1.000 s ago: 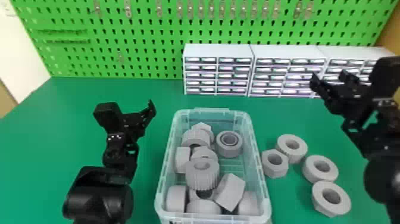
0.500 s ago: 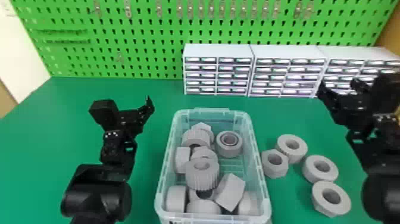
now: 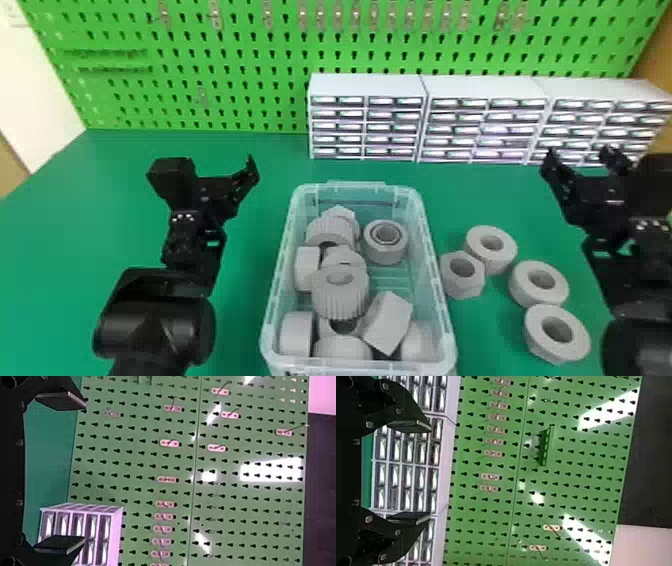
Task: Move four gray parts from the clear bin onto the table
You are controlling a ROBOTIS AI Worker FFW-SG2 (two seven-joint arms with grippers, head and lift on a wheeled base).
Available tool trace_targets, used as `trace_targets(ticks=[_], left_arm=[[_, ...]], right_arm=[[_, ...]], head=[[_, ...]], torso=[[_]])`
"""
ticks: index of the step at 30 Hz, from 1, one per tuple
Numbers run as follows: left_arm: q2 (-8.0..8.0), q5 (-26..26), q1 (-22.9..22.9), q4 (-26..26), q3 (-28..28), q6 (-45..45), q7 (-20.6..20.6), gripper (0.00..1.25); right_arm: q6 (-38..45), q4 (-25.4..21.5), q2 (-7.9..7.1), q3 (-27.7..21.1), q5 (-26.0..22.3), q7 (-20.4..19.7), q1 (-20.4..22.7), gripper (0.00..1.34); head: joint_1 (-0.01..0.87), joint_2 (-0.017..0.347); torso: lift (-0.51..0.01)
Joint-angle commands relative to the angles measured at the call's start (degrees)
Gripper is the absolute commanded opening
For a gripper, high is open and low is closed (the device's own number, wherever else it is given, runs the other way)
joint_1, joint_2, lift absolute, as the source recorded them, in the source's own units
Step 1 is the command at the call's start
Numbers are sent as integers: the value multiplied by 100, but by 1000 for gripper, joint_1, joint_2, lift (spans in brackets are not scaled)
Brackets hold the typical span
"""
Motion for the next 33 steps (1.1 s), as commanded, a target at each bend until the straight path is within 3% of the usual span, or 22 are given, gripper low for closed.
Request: trace_targets(ticks=[1,33], left_arm=[[-13,-28,-22,-36,-66,82,-34,1149],[-83,-546,-92,-212,-30,724,-386,1151]], right_arm=[[-37,20,50,11,1,0,18,851],[25,170,33,116,80,0,-26,850]], head=[[693,72],[693,72]], torso=[[-52],[-52]])
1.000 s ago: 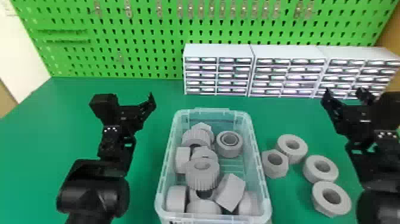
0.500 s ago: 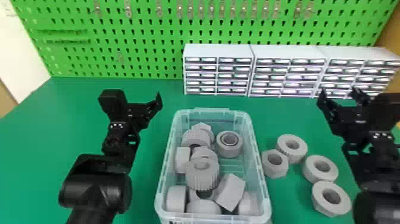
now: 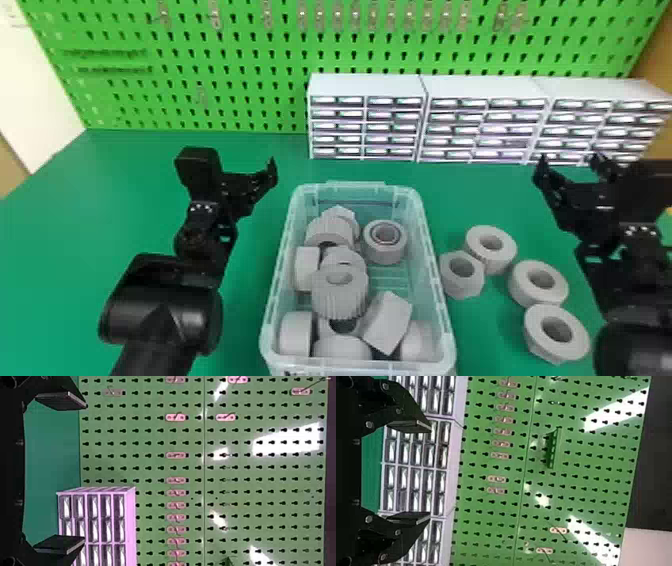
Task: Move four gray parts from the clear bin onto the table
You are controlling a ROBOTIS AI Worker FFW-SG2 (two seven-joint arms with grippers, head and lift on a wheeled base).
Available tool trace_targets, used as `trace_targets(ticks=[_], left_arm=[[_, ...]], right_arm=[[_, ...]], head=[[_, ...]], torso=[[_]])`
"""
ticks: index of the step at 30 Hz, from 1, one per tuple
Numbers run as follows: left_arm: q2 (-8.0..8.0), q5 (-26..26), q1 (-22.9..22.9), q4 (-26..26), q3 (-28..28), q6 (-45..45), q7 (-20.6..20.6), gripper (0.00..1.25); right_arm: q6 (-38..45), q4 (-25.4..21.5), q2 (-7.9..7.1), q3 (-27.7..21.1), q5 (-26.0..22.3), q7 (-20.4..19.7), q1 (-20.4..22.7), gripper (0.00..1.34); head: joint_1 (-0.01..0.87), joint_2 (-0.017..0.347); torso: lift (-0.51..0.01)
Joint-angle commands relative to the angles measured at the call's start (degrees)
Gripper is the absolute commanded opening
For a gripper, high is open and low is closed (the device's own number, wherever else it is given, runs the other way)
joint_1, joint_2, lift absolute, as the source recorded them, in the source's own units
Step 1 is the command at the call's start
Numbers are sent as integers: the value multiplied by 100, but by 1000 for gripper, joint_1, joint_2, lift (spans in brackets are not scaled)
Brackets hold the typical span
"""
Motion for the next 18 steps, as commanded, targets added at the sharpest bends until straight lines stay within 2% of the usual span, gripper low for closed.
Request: trace_targets(ticks=[1,18], left_arm=[[-8,-19,16,-8,57,19,-4,1149],[-26,34,-19,-8,153,10,-66,1151]], right_arm=[[1,79,-7,61,1,0,-60,848],[-60,272,-7,325,-87,0,-244,836]], head=[[693,72],[693,72]], torso=[[-52],[-52]])
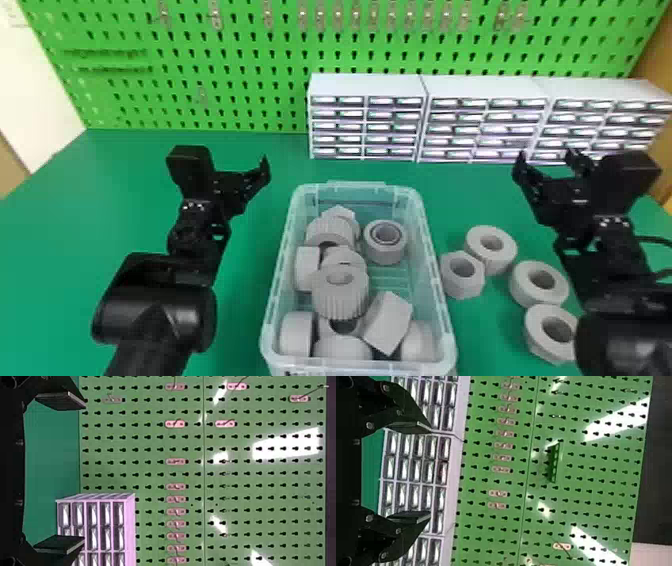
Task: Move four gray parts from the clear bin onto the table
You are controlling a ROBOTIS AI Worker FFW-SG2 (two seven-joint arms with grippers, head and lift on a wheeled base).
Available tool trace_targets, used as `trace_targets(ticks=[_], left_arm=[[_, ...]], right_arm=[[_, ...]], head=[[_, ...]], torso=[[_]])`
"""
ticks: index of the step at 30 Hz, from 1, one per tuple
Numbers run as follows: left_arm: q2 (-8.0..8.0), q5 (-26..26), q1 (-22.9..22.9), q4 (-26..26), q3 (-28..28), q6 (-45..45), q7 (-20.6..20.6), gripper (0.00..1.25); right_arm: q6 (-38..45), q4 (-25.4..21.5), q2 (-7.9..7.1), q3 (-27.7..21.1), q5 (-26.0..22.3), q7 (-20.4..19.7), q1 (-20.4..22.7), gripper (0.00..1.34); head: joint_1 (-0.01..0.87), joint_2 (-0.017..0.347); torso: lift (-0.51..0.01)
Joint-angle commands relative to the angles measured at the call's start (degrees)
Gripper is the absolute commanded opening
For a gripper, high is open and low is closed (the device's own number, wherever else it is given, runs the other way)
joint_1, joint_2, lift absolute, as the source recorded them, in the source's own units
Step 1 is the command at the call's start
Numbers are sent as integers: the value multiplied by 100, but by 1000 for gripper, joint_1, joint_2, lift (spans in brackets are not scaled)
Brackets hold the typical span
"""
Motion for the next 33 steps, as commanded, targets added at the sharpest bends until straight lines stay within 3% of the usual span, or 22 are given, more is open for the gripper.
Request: trace_targets(ticks=[1,33], left_arm=[[-6,114,-7,0,-15,-14,-14,1151],[-15,158,20,-35,-68,-40,-14,1151]], right_arm=[[-42,3,9,2,-68,0,1,836],[-51,-32,88,-174,-86,0,159,825]], head=[[693,72],[693,72]], torso=[[-52],[-52]])
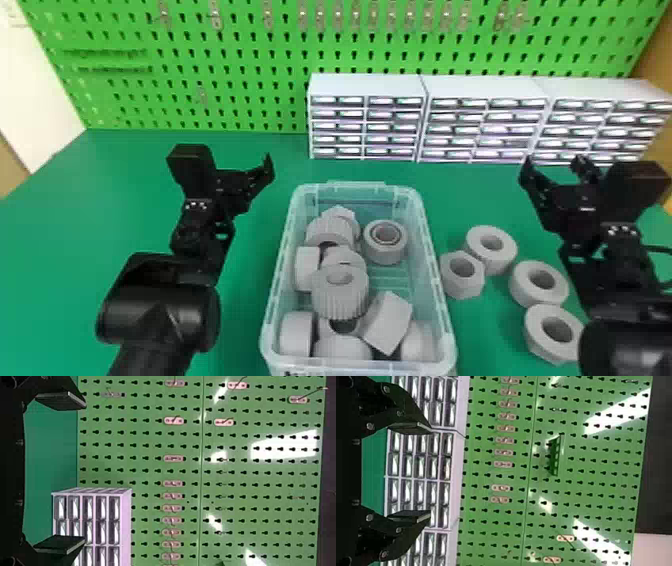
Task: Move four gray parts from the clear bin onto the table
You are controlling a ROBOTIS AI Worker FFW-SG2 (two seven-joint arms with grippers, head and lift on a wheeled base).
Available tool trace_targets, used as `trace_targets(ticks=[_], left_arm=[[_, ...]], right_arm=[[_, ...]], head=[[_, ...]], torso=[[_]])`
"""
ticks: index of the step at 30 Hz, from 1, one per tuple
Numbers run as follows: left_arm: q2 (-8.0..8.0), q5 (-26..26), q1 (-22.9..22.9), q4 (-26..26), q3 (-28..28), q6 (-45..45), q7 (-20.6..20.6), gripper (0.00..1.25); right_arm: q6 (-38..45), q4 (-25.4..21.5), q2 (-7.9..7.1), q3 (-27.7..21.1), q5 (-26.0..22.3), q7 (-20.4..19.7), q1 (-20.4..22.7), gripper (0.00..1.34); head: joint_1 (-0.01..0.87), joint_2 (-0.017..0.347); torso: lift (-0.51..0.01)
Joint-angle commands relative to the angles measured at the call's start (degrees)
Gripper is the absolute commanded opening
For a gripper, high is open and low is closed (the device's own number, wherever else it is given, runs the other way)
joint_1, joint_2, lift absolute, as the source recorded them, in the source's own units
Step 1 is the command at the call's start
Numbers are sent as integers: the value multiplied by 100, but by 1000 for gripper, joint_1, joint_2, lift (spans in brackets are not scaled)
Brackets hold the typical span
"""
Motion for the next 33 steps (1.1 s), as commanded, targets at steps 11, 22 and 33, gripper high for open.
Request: trace_targets(ticks=[11,22,33], left_arm=[[0,-28,42,0,38,9,0,1151],[0,-28,77,-18,56,0,0,1151],[0,-28,86,-26,65,9,0,1151]], right_arm=[[44,0,-1,23,18,-5,8,825],[53,-26,7,14,26,-5,43,825],[97,-35,-1,14,53,4,34,825]], head=[[693,72],[693,72],[693,72]], torso=[[-52],[-52],[-52]])
